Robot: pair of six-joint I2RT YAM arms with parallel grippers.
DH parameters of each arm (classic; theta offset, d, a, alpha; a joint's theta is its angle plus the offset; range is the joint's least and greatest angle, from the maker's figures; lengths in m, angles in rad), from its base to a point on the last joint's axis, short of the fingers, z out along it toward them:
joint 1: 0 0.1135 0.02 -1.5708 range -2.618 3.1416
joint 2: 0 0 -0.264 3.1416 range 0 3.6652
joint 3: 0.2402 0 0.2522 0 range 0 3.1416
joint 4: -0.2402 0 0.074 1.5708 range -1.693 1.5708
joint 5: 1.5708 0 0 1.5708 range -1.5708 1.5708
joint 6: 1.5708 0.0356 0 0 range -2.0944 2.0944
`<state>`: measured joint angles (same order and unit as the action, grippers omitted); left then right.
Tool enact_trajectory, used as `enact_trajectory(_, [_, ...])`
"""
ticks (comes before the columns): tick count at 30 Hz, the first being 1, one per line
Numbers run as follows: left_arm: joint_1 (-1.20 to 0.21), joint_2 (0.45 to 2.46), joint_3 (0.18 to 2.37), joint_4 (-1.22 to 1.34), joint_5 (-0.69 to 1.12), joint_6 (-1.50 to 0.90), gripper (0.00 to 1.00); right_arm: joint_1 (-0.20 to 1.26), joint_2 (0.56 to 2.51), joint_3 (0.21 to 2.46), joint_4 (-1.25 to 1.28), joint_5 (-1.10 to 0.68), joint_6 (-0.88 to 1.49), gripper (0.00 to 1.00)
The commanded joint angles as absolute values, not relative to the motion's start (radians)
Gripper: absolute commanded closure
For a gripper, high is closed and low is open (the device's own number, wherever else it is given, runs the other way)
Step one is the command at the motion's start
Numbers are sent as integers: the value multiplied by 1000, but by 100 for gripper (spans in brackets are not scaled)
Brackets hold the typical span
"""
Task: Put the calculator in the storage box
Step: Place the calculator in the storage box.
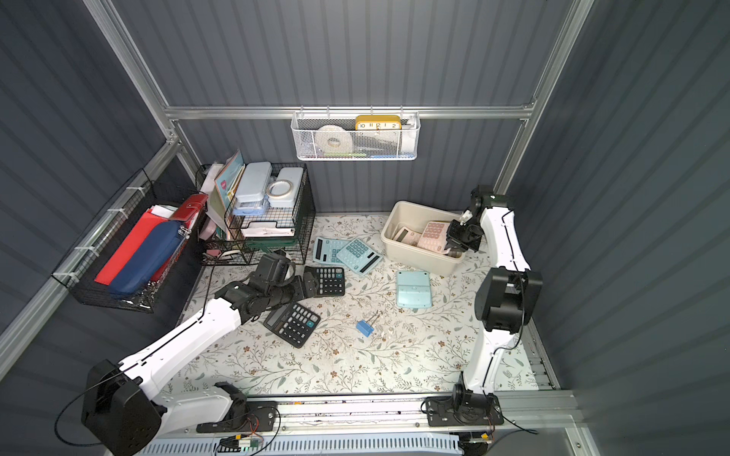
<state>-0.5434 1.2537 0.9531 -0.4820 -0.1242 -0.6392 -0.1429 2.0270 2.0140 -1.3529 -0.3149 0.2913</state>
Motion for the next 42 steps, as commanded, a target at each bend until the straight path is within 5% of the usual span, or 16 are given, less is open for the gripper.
enact_trajectory(1, [-545, 1268, 961, -462, -114, -611, 1, -149, 2070, 2084, -1390, -308, 275, 100])
enact_trajectory(11, [-543, 1276, 951, -446, -114, -611, 1, -153, 2180, 2188, -1454, -170, 270, 100])
enact_trajectory(30, [-539, 1283, 947, -454, -141, -626, 1, -153, 2176, 2332, -1542, 2, 256, 63])
enact_trajectory(38, [-454, 1307, 899, -438, -123, -638, 1, -150, 1976, 2166, -1431, -147, 227, 43])
enact_trajectory(41, [-392, 1310, 857, -414, -86, -652, 1, -146, 1848, 1998, -1310, -207, 231, 26])
enact_trajectory(42, [-370, 1309, 844, -406, -79, -654, 1, -142, 1802, 1933, -1266, -234, 235, 12])
